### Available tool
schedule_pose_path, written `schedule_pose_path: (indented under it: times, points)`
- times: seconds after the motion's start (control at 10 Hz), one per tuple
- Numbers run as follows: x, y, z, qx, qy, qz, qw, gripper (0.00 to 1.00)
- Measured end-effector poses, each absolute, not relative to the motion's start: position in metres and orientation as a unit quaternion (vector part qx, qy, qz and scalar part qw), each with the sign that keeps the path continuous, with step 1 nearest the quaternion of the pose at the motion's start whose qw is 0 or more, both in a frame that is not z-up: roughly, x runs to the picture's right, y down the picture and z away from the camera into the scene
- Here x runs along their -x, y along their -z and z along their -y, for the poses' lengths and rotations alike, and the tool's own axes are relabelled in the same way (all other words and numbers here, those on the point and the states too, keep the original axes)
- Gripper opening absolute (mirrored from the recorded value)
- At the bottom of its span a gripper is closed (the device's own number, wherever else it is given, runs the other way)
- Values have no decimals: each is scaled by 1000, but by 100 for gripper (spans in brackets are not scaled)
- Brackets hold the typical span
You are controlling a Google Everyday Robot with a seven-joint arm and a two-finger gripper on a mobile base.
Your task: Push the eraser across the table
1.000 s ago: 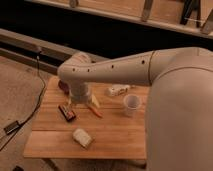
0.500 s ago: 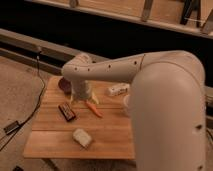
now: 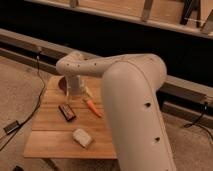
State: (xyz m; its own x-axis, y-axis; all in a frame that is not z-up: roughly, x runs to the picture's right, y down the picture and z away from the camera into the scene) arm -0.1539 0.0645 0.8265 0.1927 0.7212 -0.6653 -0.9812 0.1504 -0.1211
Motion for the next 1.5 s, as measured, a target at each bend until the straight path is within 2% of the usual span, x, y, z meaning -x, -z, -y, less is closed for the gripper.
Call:
schedule_pose_path:
  times: [0.6,1.5]
  points:
    - [206,-881,-38,267,-547,-250,753,80]
    - [238,-932,-43,236,-562,-297,735,80]
